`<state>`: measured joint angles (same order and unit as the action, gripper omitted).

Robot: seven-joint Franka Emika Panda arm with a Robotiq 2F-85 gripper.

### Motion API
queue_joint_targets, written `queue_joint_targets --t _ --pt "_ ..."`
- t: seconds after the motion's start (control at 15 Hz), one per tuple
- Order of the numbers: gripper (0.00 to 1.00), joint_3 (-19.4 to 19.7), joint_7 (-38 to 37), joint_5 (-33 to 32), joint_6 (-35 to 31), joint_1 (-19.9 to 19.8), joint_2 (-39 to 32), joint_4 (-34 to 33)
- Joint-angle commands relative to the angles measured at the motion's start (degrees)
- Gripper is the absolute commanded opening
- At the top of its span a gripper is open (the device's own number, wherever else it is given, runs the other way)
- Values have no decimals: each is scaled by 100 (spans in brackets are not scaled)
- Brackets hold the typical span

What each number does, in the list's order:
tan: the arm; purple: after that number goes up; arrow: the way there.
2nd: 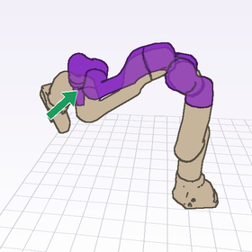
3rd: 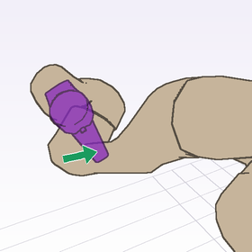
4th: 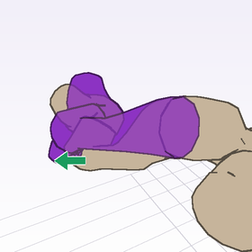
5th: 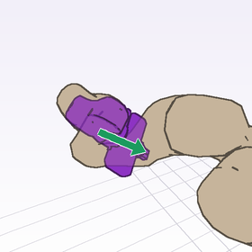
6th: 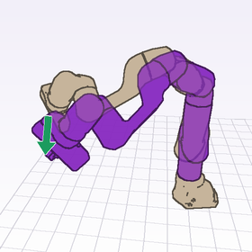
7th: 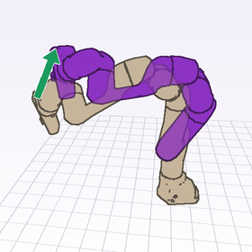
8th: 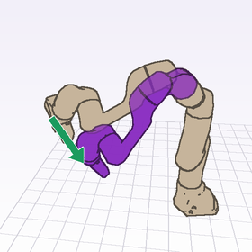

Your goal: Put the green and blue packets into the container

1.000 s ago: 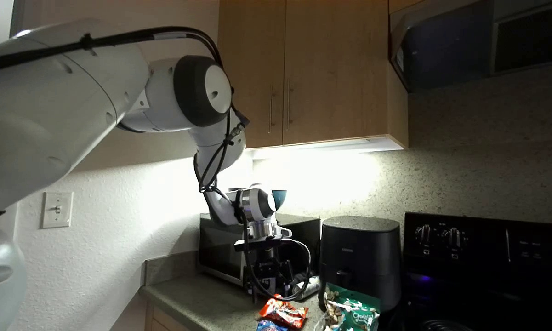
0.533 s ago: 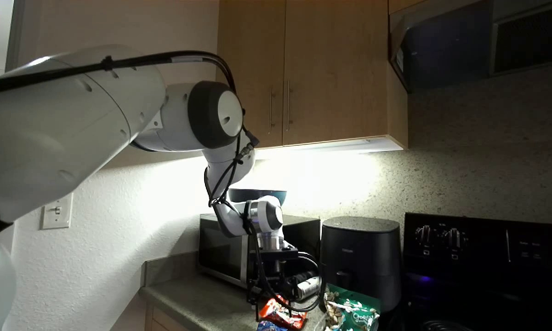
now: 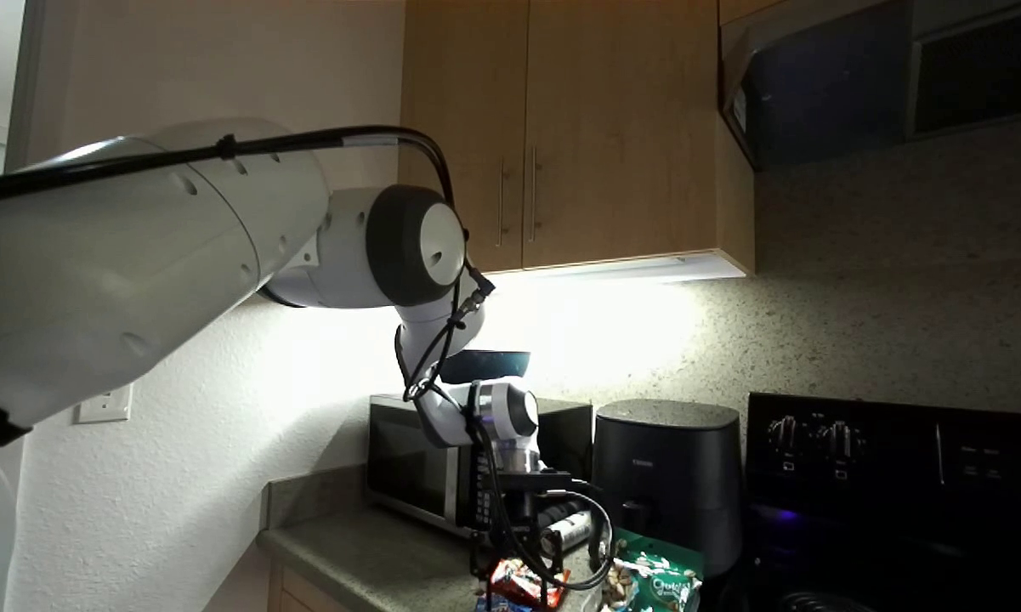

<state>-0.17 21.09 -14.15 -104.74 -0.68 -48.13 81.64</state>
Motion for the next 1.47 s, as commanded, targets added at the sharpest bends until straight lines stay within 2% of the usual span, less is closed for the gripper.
queue_joint_targets --t 0.0,0.2,0.33,0.67,1.0,1.27,1.4 --pt "100 -31 -11 -21 19 -20 -11 -22" --pt "100 -18 -166 -30 -122 25 -6 55" --pt "73 -53 -81 1 -66 15 -140 -54" --pt "39 -115 6 28 64 10 -423 -250" --pt "10 -79 -97 10 129 27 -444 -383" --pt "5 48 -545 -4 -144 21 27 71" --pt "7 165 -932 -43 -453 24 347 423"
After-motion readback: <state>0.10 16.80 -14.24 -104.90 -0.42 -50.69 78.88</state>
